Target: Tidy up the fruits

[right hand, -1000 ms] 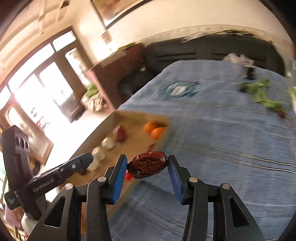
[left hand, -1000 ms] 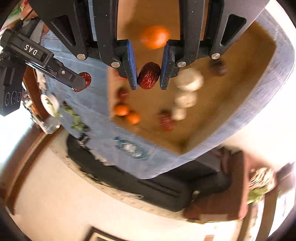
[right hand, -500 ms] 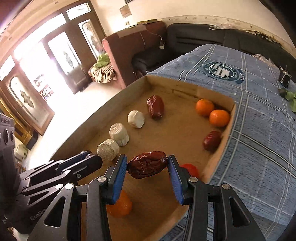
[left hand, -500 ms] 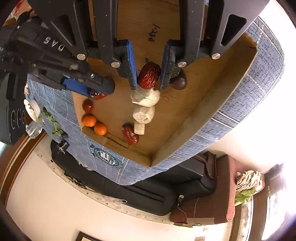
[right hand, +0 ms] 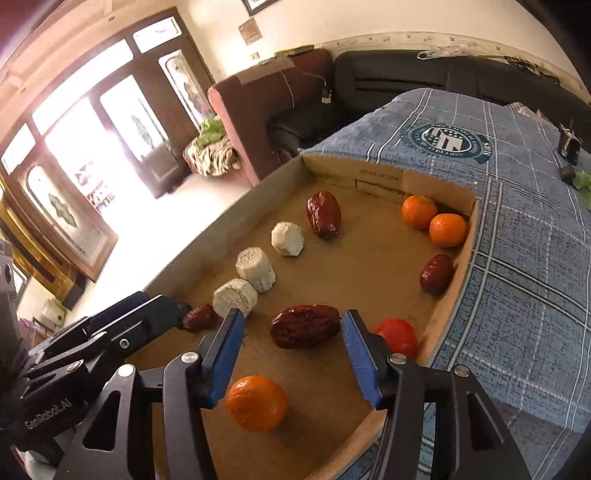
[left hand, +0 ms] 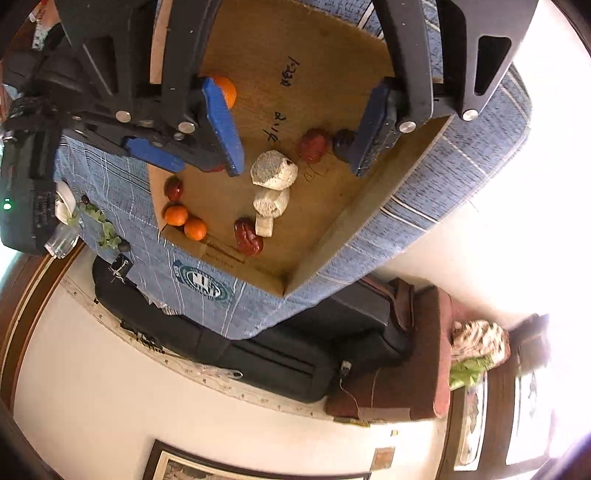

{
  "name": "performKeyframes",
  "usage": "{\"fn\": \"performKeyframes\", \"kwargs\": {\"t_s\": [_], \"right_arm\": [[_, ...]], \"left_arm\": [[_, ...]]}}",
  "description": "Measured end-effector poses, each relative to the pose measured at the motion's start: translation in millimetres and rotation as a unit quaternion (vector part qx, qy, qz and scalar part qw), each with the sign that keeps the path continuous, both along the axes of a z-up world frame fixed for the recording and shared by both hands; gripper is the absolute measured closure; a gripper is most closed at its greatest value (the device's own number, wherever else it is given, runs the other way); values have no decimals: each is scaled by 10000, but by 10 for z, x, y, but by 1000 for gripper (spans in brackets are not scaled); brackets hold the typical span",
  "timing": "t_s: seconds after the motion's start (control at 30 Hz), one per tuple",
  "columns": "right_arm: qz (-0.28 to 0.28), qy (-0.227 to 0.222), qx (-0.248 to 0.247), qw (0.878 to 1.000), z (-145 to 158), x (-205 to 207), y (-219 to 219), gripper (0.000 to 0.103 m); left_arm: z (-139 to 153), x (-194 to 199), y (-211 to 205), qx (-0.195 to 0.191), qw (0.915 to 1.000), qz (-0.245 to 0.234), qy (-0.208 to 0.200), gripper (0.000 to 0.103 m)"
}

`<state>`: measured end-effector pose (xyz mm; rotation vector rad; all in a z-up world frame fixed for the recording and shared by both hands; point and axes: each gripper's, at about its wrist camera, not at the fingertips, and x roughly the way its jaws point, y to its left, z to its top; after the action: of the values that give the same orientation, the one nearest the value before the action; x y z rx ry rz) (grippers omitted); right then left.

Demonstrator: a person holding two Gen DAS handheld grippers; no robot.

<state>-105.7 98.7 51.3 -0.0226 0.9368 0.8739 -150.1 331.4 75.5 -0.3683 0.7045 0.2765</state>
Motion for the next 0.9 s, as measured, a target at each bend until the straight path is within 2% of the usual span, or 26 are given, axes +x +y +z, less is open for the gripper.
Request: {"fn": "performKeyframes", "kwargs": {"t_s": [0.17, 0.33, 0.43, 0.57, 0.9], "right_arm": [[-339, -153, 267, 9990, 185, -165, -293, 38], [-1057, -600, 78, 9926, 309, -375, -652, 30], [-1494, -798, -35, 9855, 328, -483, -899, 27], [-1871, -820, -88, 9789, 305, -600, -1183, 25], [-2111, -867, -180, 9734, 213, -741, -1514, 23]], "left_arm": [[151, -80, -152, 513, 9985, 156, -48, 27], [263, -141, -347, 997, 9945, 310, -76, 13], [300, -155, -498, 1104, 9936, 214, -97, 12], [326, -155, -653, 1122, 9936, 73, -120, 12], [300, -142, -1017, 1290, 9914, -190, -68, 12]]}}
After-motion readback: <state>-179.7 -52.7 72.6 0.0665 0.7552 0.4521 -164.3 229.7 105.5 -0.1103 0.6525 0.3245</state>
